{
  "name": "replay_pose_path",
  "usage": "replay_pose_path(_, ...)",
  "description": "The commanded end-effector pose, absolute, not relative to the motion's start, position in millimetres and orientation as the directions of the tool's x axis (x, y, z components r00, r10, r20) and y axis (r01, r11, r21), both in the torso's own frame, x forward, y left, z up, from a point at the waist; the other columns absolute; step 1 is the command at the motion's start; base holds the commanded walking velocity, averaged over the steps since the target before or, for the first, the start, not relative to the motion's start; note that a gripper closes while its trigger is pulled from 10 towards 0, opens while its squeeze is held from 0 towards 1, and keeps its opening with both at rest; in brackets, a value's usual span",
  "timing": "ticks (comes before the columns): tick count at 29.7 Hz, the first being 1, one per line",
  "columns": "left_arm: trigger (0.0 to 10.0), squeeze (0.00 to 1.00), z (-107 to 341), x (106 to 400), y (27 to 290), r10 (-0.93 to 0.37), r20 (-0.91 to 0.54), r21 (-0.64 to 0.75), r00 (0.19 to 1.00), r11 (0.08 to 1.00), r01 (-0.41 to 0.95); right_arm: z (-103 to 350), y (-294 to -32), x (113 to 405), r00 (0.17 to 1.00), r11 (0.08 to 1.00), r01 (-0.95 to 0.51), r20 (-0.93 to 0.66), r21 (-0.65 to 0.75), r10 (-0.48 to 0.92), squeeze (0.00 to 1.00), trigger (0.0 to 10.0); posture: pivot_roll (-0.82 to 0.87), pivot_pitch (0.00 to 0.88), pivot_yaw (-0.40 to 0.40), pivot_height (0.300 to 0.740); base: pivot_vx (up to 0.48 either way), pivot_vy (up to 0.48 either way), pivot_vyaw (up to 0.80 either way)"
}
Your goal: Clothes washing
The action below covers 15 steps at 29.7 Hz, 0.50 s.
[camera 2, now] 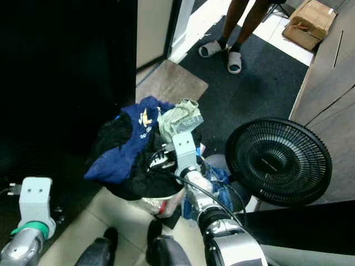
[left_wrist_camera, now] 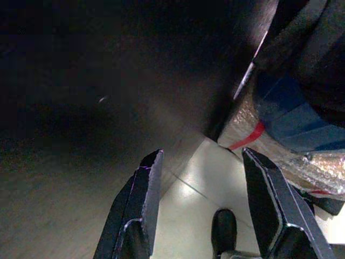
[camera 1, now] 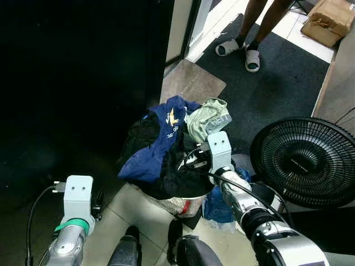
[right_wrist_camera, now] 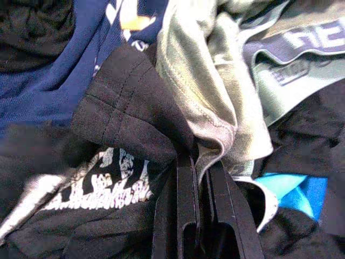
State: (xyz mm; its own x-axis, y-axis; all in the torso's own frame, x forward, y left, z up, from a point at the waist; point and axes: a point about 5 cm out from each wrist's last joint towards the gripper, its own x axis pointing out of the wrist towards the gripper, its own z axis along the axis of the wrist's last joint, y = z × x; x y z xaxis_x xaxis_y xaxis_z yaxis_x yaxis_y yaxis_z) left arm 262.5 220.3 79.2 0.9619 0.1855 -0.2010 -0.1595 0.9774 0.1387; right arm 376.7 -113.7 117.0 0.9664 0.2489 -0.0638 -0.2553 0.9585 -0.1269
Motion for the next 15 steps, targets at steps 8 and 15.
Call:
replay_pose_path(8, 10.0, 0.00, 67.5, 270.4, 216.4, 0.161, -0.244, 0.134, 0.956, 0.982, -0.131, 151.8, -144.9, 380.2, 0.973, 0.988, -0.148, 0.171, -0.040, 0.153, 0.00, 0.0, 0.15, 0.316, -0.051, 0.740, 0.000, 0.000, 0.00)
replay_pose_path(15, 10.0, 0.00, 67.2, 284.4, 202.3, 0.087, -0.248, 0.127, 0.965, 0.990, -0.057, 139.5, -161.5, 376.2, 0.985, 0.985, -0.132, 0.096, -0.114, 0.143, 0.00, 10.0, 0.10, 0.290, -0.010, 0.740, 0.000, 0.000, 0.00)
